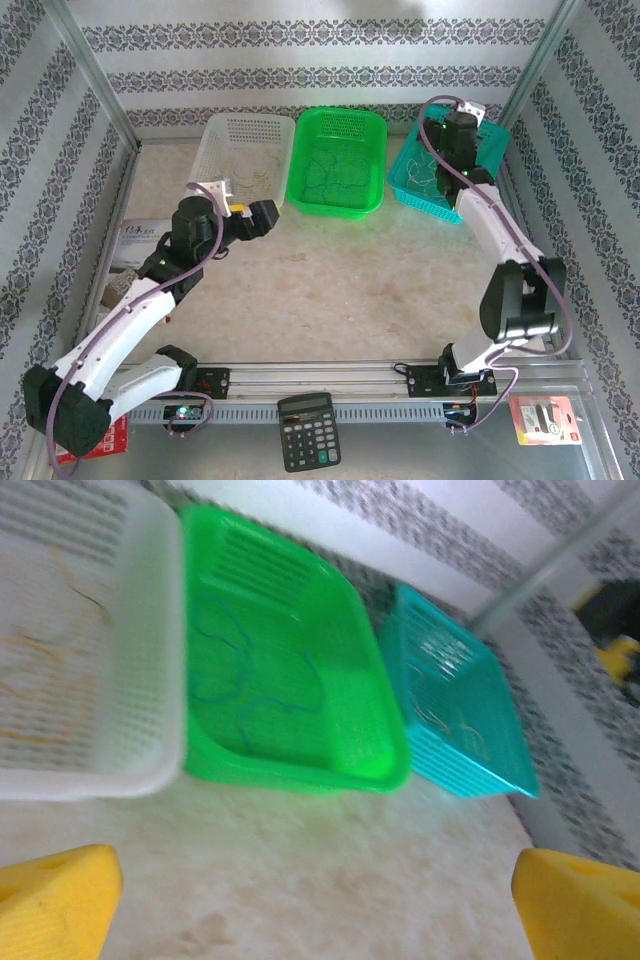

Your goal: Untangle the cables

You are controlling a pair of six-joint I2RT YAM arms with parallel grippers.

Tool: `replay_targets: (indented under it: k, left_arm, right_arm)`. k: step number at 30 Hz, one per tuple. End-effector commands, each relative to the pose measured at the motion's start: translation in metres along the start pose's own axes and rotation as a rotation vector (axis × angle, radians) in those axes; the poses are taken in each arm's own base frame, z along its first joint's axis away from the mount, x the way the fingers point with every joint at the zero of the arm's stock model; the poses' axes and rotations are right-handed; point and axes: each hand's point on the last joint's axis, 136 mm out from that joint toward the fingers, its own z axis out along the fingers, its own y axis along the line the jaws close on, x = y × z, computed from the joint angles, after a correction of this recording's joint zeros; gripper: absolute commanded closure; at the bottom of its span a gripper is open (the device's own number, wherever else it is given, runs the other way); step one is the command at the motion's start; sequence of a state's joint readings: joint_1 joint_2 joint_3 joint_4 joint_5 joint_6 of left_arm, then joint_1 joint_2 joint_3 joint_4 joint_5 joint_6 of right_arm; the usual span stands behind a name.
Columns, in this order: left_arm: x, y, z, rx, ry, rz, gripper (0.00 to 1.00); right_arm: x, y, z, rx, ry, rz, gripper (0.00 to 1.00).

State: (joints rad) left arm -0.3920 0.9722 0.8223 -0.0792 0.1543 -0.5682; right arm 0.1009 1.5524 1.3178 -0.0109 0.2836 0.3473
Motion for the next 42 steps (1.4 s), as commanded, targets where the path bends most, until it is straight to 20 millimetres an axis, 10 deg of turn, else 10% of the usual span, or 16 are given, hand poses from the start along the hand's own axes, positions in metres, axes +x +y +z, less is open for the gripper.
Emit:
replay_targets:
  k: [1,10,22,32,42]
  left_arm:
    - [-0.018,0.045,-0.019,-0.222,-0.116,0.108,0.0]
    - [-0.053,0.109,-0.044,-0.513,-0.301,0.35,0.0]
    - [0.004,0.2,-0.008,-0.688,-0.225,0.458,0.0]
    - [0.034,0.227,0.023,-0.656,-0.226,0.509,0.0]
    - [0.054,0.238,0.048,-0.535,-0.185,0.508,0.0]
  right_arm:
    - [0.018,0.025,-0.025,-0.129,0.035,0.016,0.14]
    - [0.061,0.022,-0.077,-0.153,-0.009,-0.11,0.02]
    - [0.119,-0.037,-0.091,-0.093,0.024,-0.256,0.02]
    - [0.183,-0.074,-0.076,-0.031,0.054,-0.338,0.02]
    - [0.204,-0.056,-0.063,-0.215,-0.094,-0.387,0.02]
